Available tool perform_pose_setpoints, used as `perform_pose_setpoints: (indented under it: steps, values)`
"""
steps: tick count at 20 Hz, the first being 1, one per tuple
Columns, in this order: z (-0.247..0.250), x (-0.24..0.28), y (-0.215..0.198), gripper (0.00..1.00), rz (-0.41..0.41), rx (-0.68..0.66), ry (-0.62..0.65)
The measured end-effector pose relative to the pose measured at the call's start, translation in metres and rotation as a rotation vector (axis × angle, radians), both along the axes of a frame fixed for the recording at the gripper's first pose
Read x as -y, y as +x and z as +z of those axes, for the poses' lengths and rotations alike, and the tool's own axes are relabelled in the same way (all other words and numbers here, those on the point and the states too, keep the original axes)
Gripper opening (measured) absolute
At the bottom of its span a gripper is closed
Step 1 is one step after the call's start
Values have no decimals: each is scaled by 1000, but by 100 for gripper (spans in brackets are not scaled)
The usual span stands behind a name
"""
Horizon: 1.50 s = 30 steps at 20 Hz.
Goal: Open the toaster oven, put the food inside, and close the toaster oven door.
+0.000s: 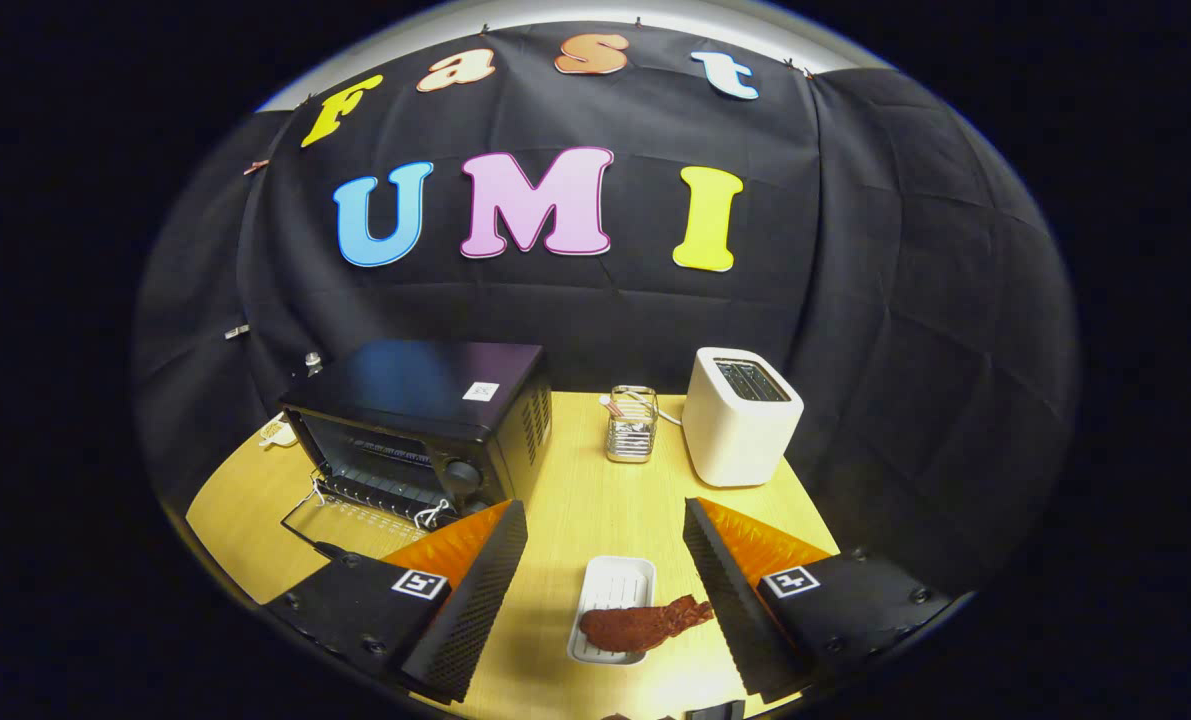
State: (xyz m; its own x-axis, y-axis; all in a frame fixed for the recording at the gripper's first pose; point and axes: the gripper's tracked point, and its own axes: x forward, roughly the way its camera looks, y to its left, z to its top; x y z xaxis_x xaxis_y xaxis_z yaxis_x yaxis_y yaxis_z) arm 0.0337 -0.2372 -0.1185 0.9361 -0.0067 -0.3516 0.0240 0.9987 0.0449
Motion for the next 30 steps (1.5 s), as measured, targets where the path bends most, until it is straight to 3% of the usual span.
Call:
perform_pose_setpoints:
  steps: [8, 16, 20, 24, 30]
  values:
    - [-65, 67, 11, 98, 15, -146, 89]
    - [-136, 66, -7, 96, 87, -366, 239]
    - [-161, 53, -14, 83, 111, -458, 319]
    - [-168, 46, -19, 56, 118, -498, 384]
    - [-165, 41, -22, 30, 108, -551, 508]
